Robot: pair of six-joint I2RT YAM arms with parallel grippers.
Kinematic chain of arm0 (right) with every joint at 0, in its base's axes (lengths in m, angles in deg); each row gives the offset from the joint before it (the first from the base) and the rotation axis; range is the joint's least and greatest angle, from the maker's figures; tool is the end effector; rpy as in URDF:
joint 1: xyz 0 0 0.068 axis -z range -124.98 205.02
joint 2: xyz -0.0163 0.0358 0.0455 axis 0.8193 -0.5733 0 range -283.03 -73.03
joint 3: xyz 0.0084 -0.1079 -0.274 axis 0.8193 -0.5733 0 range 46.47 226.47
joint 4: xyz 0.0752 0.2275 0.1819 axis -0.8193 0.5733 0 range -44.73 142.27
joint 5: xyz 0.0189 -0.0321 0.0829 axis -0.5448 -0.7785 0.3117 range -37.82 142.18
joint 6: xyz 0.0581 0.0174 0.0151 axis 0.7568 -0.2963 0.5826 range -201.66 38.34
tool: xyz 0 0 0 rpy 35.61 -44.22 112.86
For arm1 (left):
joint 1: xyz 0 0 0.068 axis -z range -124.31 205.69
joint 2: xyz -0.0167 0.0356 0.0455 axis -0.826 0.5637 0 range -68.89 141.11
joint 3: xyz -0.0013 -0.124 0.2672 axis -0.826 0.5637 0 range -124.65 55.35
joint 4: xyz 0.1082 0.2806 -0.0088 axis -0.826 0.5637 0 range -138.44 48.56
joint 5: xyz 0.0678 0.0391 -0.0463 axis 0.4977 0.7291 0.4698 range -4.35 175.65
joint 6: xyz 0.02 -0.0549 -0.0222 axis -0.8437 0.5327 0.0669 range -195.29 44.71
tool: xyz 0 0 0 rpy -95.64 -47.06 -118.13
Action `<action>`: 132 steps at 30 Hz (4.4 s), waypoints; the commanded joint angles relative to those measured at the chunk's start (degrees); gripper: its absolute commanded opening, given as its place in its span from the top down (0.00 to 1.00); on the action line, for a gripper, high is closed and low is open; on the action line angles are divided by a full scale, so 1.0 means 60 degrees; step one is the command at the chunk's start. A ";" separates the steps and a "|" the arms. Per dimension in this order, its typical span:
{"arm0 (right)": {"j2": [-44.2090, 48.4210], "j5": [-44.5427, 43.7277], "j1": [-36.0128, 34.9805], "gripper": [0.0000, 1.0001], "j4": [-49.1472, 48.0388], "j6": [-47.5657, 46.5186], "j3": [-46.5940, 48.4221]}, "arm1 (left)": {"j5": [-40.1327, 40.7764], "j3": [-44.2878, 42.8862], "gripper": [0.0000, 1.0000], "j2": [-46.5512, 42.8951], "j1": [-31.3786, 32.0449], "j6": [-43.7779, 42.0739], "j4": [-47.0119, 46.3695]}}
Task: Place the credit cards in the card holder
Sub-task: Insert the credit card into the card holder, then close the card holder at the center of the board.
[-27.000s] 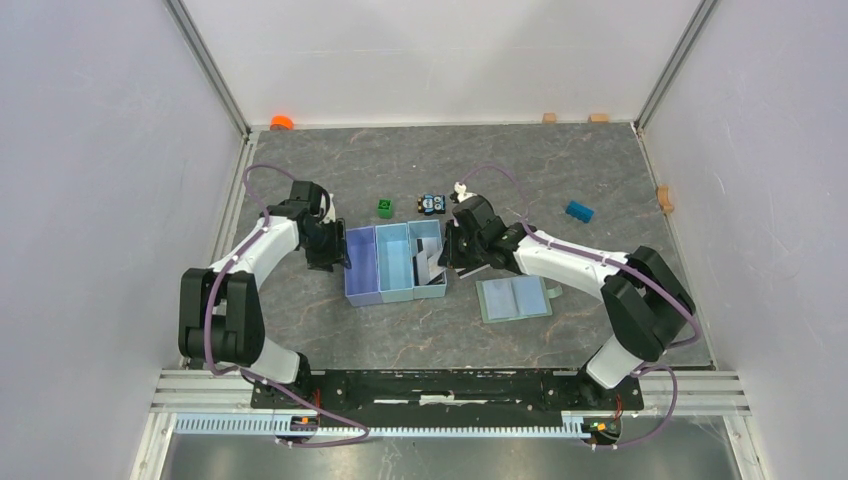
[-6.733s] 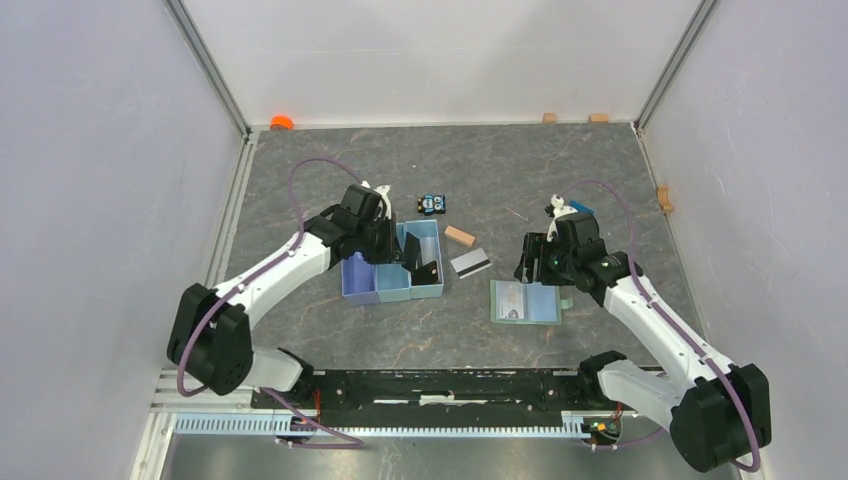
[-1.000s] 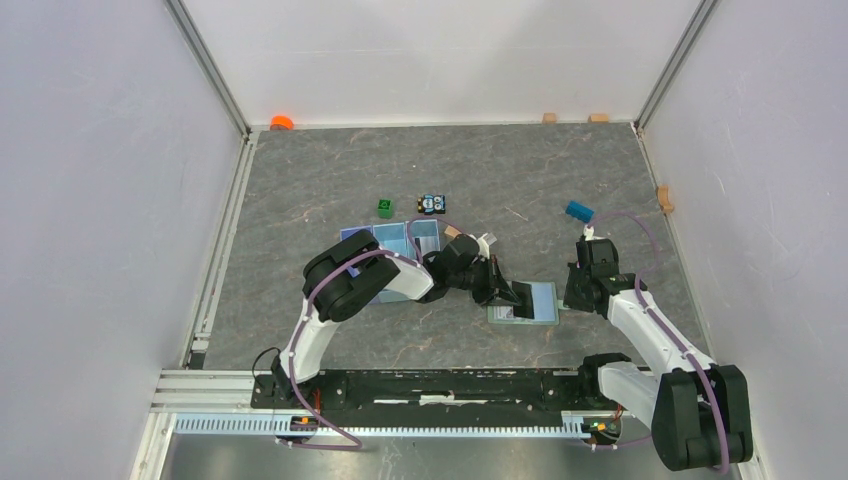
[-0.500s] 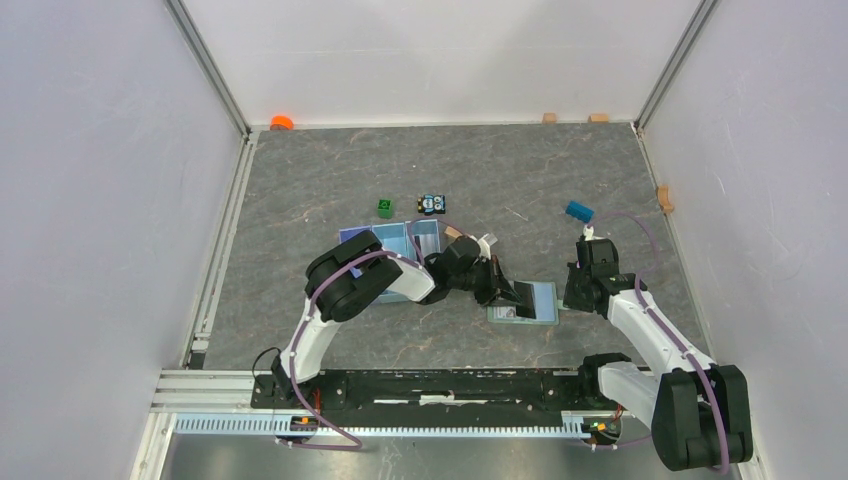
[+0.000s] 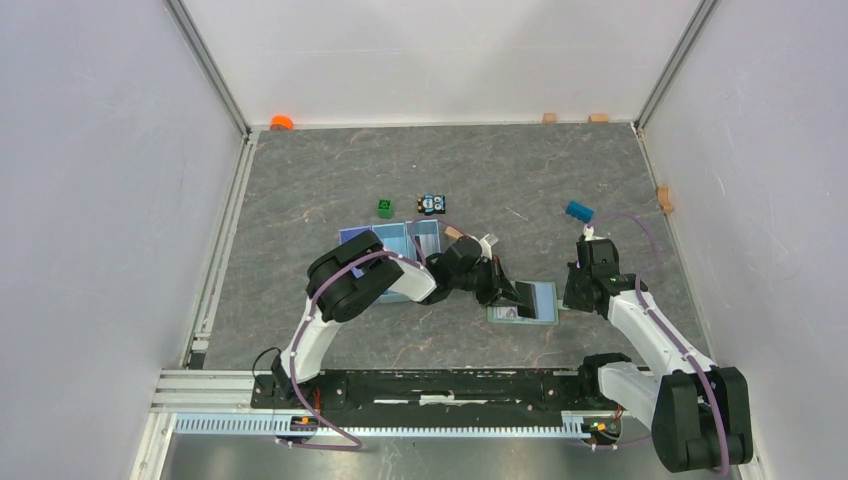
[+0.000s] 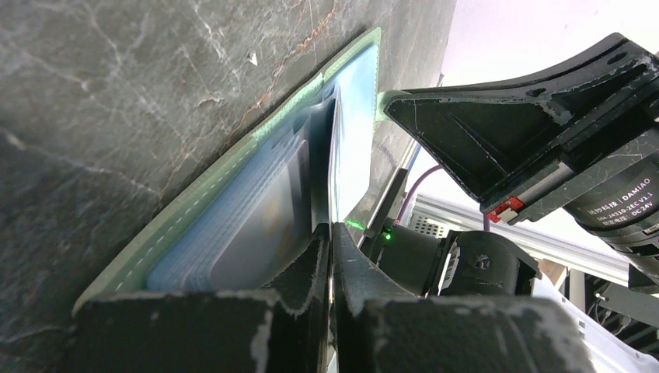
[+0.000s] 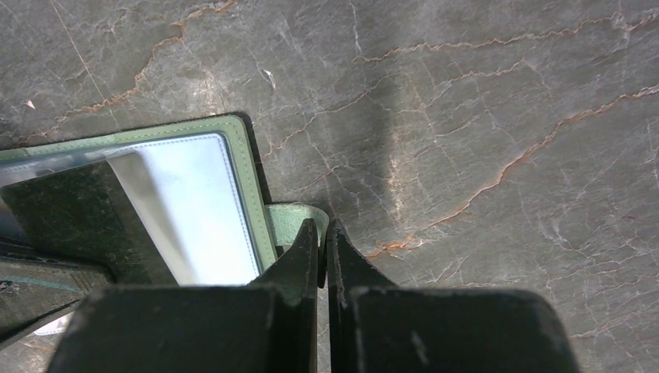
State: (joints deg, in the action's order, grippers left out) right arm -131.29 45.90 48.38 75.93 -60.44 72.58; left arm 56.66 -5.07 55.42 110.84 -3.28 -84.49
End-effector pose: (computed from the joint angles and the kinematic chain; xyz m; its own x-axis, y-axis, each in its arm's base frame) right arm 0.1986 0.0179 0.1476 -0.8472 0.2636 -0.4612 0.2589 0.9630 0.0747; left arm 0.2459 -0.3938 0.0650 -0.9981 -0.0225 -0.0579 0.0437 0.4102 -0.9110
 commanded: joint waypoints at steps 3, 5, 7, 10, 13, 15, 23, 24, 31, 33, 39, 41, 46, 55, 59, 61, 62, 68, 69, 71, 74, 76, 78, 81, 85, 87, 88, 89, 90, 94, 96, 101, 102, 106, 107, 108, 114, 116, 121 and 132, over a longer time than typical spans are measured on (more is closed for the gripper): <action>0.0124 0.0117 0.0004 1.00 -0.0041 0.0067 0.0058 | 0.0158 -0.0306 0.90 0.0474 0.0211 -0.0050 0.0551; 0.0123 0.0118 0.0014 1.00 -0.0039 0.0057 0.0071 | 0.0180 -0.0370 0.89 0.0449 0.0204 -0.0144 0.0701; 0.0130 0.0097 0.0007 1.00 -0.0041 0.0068 0.0073 | 0.0210 -0.0414 0.86 0.0435 0.0211 -0.0241 0.0840; 0.0152 -0.0051 0.0008 1.00 0.0015 0.0037 0.0101 | 0.0320 -0.0521 0.82 0.0294 0.0212 -0.0545 0.1262; 0.0199 -0.0340 0.0012 1.00 0.0134 -0.0016 0.0185 | 0.0516 -0.0805 0.76 0.0022 0.0212 -0.1176 0.2190; 0.0226 -0.0533 0.0008 1.00 0.0204 -0.0063 0.0254 | 0.0673 -0.1029 0.72 -0.0166 0.0212 -0.1622 0.2871; 0.0289 -0.0684 0.0020 1.00 0.0296 -0.0108 0.0410 | 0.1444 -0.1723 0.56 -0.0810 0.0212 -0.3191 0.5155; 0.0290 -0.0693 0.0010 1.00 0.0296 -0.0111 0.0409 | 0.1569 -0.1783 0.55 -0.0878 0.0211 -0.3331 0.5417; 0.0292 -0.0686 0.0018 1.00 0.0261 -0.0130 0.0398 | 0.1988 -0.1926 0.49 -0.1266 0.0212 -0.3906 0.6390; 0.0260 -0.0690 0.0020 1.00 0.0258 -0.0137 0.0422 | 0.1977 -0.1954 0.49 -0.1282 0.0210 -0.3930 0.6438; 0.0260 -0.0621 0.0012 1.00 0.0232 -0.0143 0.0382 | 0.1627 -0.1977 0.51 -0.0910 0.0226 -0.3681 0.6113; 0.0253 -0.0567 0.0002 1.00 0.0223 -0.0123 0.0366 | 0.1452 -0.2060 0.51 -0.0684 0.0255 -0.3566 0.6053; 0.0334 -0.0376 0.0011 1.00 0.0139 -0.0079 0.0315 | 0.1279 -0.2376 0.53 -0.0287 0.0329 -0.3529 0.5595; 0.0391 -0.0285 0.0011 1.00 0.0078 -0.0095 0.0265 | 0.1192 -0.2924 0.55 -0.0038 0.0474 -0.3402 0.5096; 0.0378 -0.0247 0.0014 1.00 0.0048 -0.0093 0.0221 | 0.1243 -0.3191 0.55 0.0041 0.0526 -0.3381 0.4974; 0.0375 -0.0266 0.0030 1.00 0.0039 -0.0097 0.0191 | 0.1230 -0.3275 0.55 0.0079 0.0556 -0.3324 0.4844; 0.0390 -0.0261 0.0013 1.00 0.0040 -0.0092 0.0190 | 0.1229 -0.3314 0.55 0.0088 0.0570 -0.3288 0.4753; 0.0394 -0.0277 0.0008 1.00 0.0033 -0.0099 0.0191 | 0.0939 -0.3689 0.55 0.0441 0.0722 -0.3192 0.4514; 0.0397 -0.0271 0.0015 1.00 0.0054 -0.0094 0.0190 | 0.0887 -0.3713 0.55 0.0509 0.0732 -0.3156 0.4434; 0.0444 -0.0315 0.0017 1.00 0.0073 -0.0097 0.0225 | 0.0823 -0.3753 0.55 0.0594 0.0752 -0.3113 0.4272; 0.0493 -0.0460 0.0018 1.00 0.0195 -0.0144 0.0391 | 0.0762 -0.3903 0.55 0.0583 0.0766 -0.3185 0.4235; 0.0478 -0.0790 0.0007 1.00 0.0423 -0.0264 0.0673 | 0.0781 -0.3919 0.54 0.0407 0.0742 -0.3338 0.4269; 0.0468 -0.1142 0.0014 1.00 0.0702 -0.0387 0.1081 | 0.0858 -0.3919 0.52 0.0057 0.0714 -0.3629 0.4494; 0.0510 -0.1480 0.0008 1.00 0.1064 -0.0535 0.1711 | 0.0947 -0.3843 0.46 -0.0614 0.0560 -0.4109 0.5165; 0.0541 -0.1274 0.0020 1.00 0.1336 -0.0698 0.2620 | 0.1053 -0.3095 0.41 -0.1731 0.0117 -0.4524 0.5820; 0.0472 -0.0777 0.0007 1.00 0.1320 -0.0892 0.2974 | 0.1014 -0.2610 0.40 -0.2305 -0.0200 -0.4687 0.5956; 0.0368 -0.0455 0.0008 1.00 0.1364 -0.0961 0.3142 | 0.0948 -0.2354 0.39 -0.2554 -0.0383 -0.4779 0.6289; 0.0288 -0.0071 -0.0006 1.00 0.1343 -0.0991 0.3225 | 0.0902 -0.2170 0.39 -0.2776 -0.0531 -0.4846 0.6429; 0.0207 0.0254 -0.0020 1.00 0.1315 -0.1014 0.3282 | 0.0867 -0.1949 0.39 -0.2994 -0.0674 -0.4914 0.6572; 0.0253 0.1018 -0.0563 1.00 0.0940 -0.0809 0.3191 | 0.0819 -0.1419 0.39 -0.3663 -0.0981 -0.5151 0.6921; 0.0195 0.1293 -0.1022 1.00 0.0812 -0.0700 0.3035 | 0.0780 -0.1306 0.38 -0.3827 -0.1018 -0.5167 0.6959; -0.0068 0.1596 -0.2509 1.00 0.0108 0.0210 0.2083 | 0.0586 -0.1316 0.38 -0.3835 -0.1006 -0.5031 0.6846; -0.0100 0.1724 -0.2696 1.00 -0.0089 0.0389 0.1857 | 0.0581 -0.1298 0.38 -0.3820 -0.1004 -0.5003 0.6807; -0.0163 0.2597 -0.2996 0.93 -0.0780 0.0685 0.1349 | 0.0654 -0.1253 0.38 -0.3785 -0.0964 -0.4863 0.6696; -0.0140 0.2672 -0.2995 0.85 -0.0714 0.0659 0.1472 | 0.0691 -0.1253 0.38 -0.3785 -0.0936 -0.4828 0.6665; -0.0083 0.2655 -0.2996 0.73 -0.0617 0.0533 0.1670 | 0.0735 -0.1278 0.38 -0.3771 -0.0919 -0.4775 0.6648; -0.0321 0.0329 -0.2550 0.28 0.1139 -0.0790 0.3878 | 0.0942 -0.1768 0.38 -0.3271 -0.0691 -0.4497 0.6535; -0.0466 0.0736 -0.1634 0.25 0.1181 -0.1252 0.4003 | 0.0923 -0.2059 0.38 -0.2934 -0.0584 -0.4350 0.6535; -0.0878 0.1590 0.0214 0.29 0.0319 -0.1884 0.3399 | 0.0891 -0.2349 0.38 -0.2236 -0.0421 -0.3815 0.6053; -0.1226 0.3461 0.0929 0.45 -0.0951 -0.1429 0.1484 | 0.1316 -0.2324 0.34 -0.1789 -0.0345 -0.3721 0.5788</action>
State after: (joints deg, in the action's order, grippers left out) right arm -140.84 61.54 53.91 74.53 -69.95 84.73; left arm 63.28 -17.25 43.60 108.66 -26.89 -47.73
